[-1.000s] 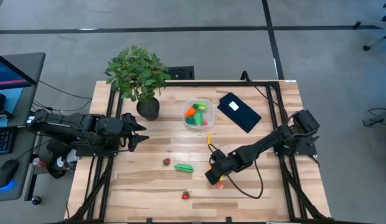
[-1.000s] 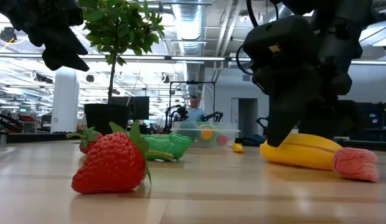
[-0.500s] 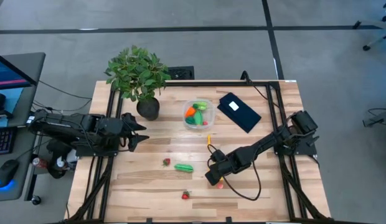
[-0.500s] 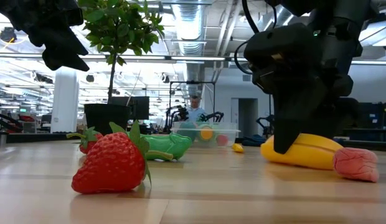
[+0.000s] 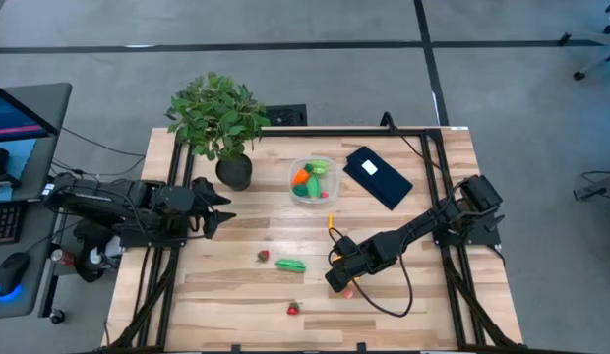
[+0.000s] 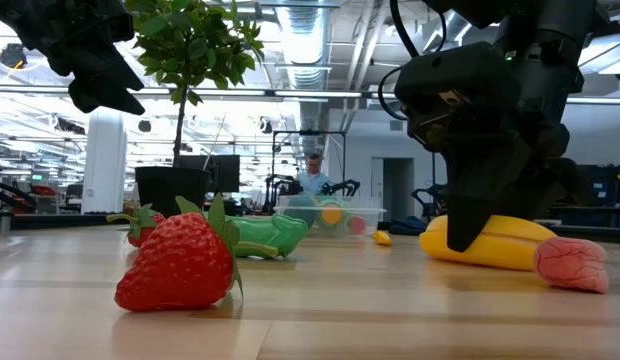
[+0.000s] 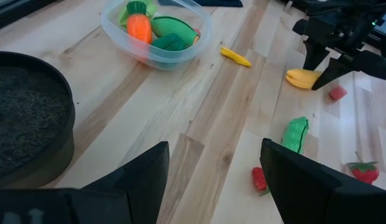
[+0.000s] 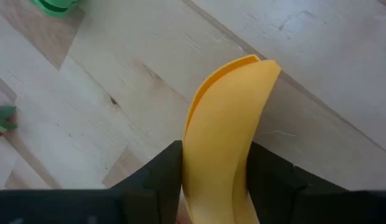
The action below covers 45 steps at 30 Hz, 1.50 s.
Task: Pick and placing Produce into tupperware
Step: Put the yellow banana into the transparent bin
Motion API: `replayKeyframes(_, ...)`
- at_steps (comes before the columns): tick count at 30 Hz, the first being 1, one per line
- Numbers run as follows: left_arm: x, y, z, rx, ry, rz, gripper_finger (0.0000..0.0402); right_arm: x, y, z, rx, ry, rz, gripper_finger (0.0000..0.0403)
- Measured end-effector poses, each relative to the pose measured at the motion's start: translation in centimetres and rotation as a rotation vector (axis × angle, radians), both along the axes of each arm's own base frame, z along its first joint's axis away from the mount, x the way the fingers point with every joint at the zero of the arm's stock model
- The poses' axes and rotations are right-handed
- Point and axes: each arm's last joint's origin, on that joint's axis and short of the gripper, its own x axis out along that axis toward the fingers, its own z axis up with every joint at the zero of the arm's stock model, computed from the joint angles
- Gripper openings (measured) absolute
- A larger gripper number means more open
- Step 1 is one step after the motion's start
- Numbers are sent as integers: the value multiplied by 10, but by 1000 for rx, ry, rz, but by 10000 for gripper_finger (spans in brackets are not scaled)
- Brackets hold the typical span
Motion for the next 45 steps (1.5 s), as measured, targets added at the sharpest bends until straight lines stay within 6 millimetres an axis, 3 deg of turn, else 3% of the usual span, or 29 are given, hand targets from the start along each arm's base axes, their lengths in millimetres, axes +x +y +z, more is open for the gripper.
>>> replayKeyframes(9, 0, 0, 0, -1, 0, 0, 241, 1, 0, 0, 5, -12, -1, 194)
replayKeyframes(22, 0, 0, 0, -1, 0, 0, 241, 3, 1, 0, 10, -31, -2, 144)
replayKeyframes(32, 0, 0, 0, -1, -1, 0, 241, 3, 1, 1, 16, -43, -3, 164)
replayKeyframes(45, 0, 0, 0, -2, -1, 0, 241, 9, 2, 5, 0, -121, -23, 147)
